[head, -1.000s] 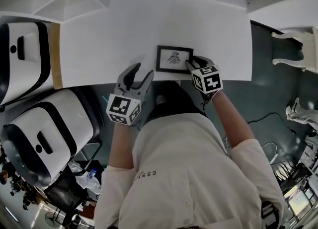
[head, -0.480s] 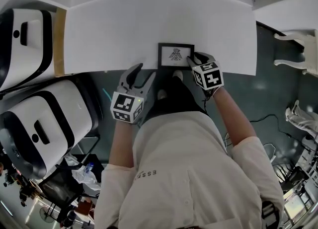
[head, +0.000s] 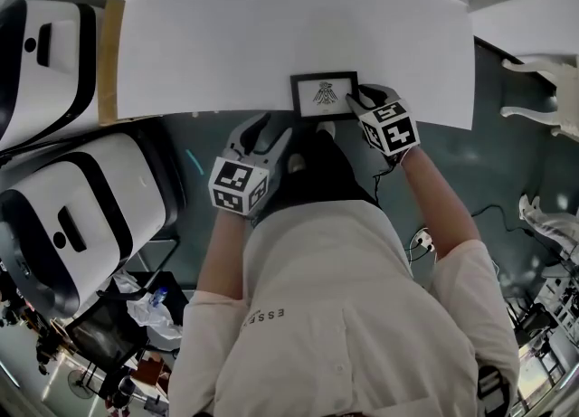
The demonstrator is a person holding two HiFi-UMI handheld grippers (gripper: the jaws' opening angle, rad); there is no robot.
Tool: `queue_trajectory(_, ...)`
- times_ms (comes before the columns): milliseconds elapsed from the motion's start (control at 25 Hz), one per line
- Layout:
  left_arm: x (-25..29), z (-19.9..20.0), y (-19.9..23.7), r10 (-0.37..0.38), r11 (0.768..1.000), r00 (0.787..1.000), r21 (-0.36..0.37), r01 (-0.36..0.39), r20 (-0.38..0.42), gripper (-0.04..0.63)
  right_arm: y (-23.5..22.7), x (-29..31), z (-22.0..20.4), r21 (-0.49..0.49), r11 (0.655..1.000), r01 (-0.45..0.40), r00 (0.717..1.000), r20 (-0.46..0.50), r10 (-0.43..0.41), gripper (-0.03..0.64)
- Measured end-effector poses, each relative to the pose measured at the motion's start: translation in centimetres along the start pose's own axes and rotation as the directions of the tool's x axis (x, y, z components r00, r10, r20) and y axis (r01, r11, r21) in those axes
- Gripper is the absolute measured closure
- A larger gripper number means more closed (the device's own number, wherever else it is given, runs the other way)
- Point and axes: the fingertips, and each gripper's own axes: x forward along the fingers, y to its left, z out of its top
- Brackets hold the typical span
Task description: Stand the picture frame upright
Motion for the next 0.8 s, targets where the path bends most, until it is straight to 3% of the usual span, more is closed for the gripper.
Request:
queue_trajectory(240, 1.6, -1.9, -0.7, -0.063, 0.994, 0.996, -0.094, 0.057, -0.067, 0.413, 0.1, -0.4, -0.7, -0.044, 0.999, -0.026, 1.000, -0.018, 0.025, 0.471)
queue_trajectory(560, 4.3, -3.9, -1.5, -0.147, 0.953, 0.984, -0.282, 0.112, -0.104, 0.442, 0.0, -0.8, -1.1, -0.100, 0.994, -0.053, 0.998, -0.029, 0.050, 0.471)
queue_trajectory(680, 5.1, -4.1, -1.5, -0.180, 0.911, 0.979, -0.391, 0.132, -0.090, 0.445, 0.0, -0.8, -1.1, -0.116, 0.991, -0.068, 0.997, -0.028, 0.065, 0.471)
queue_trajectory(800, 5.8, -4.3, -1.4, -0.218, 0.830, 0.974, -0.535, 0.155, -0.057, 0.443, 0.0, -0.9, -1.0, -0.118, 0.990, -0.080, 0.997, -0.030, 0.077, 0.470)
